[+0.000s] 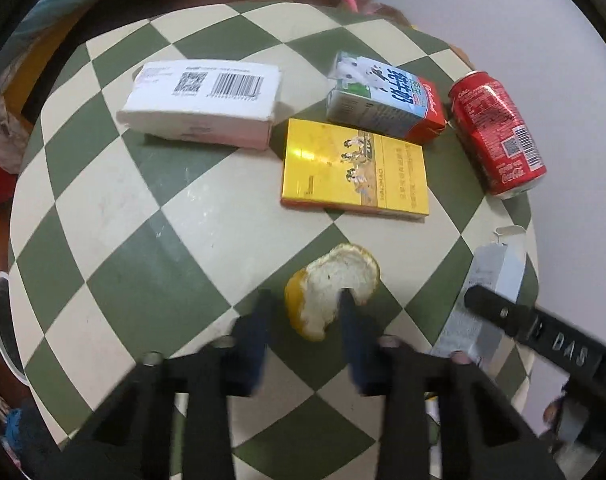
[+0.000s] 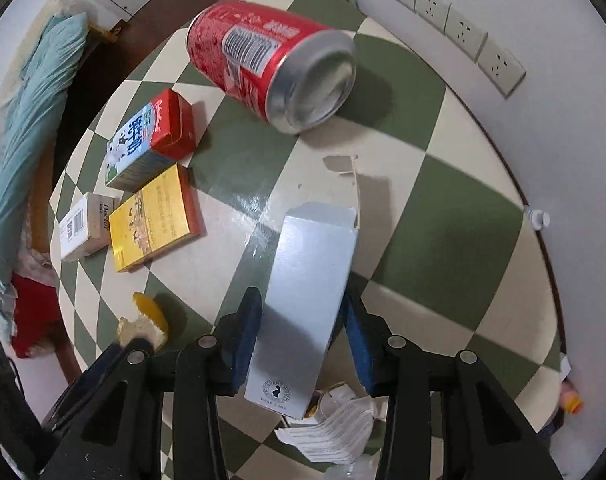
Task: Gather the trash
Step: 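Grasp the orange peel with the left gripper while the right grasps the white box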
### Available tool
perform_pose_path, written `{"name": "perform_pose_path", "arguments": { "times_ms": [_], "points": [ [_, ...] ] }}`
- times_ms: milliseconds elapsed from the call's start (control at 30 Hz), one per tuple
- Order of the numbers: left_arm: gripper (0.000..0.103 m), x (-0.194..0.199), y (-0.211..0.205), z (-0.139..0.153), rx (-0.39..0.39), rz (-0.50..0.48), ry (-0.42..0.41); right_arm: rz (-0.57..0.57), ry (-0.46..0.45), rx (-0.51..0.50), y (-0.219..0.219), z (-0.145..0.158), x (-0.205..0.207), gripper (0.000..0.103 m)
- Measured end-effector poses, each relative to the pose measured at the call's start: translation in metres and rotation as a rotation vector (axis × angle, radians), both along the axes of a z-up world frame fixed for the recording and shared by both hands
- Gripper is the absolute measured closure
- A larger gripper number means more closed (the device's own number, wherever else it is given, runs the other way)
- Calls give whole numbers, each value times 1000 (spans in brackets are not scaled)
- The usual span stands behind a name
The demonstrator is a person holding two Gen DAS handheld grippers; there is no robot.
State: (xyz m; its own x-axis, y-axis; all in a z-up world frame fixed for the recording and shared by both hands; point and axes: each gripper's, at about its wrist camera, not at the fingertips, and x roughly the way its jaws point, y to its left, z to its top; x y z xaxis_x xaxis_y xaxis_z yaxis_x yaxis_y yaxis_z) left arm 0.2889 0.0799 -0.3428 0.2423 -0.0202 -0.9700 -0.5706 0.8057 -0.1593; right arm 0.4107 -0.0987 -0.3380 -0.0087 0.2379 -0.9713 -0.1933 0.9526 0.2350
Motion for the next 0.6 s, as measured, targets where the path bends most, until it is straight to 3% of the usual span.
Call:
{"name": "perform_pose_path", "arguments": {
  "times_ms": [33, 100, 367, 600],
  "points": [
    [94, 1, -2, 1, 19, -1, 3, 1, -1, -1, 2, -1, -3, 59],
    [96, 1, -6, 4, 53, -5, 0, -3, -2, -12, 2, -4, -10, 59],
    [97, -9, -9, 15, 172, -13, -12, 39, -61, -74, 9, -6, -16, 58],
    [98, -30, -5, 48, 244, -16, -66, 86, -120, -33, 18, 16, -37, 65]
  ]
}}
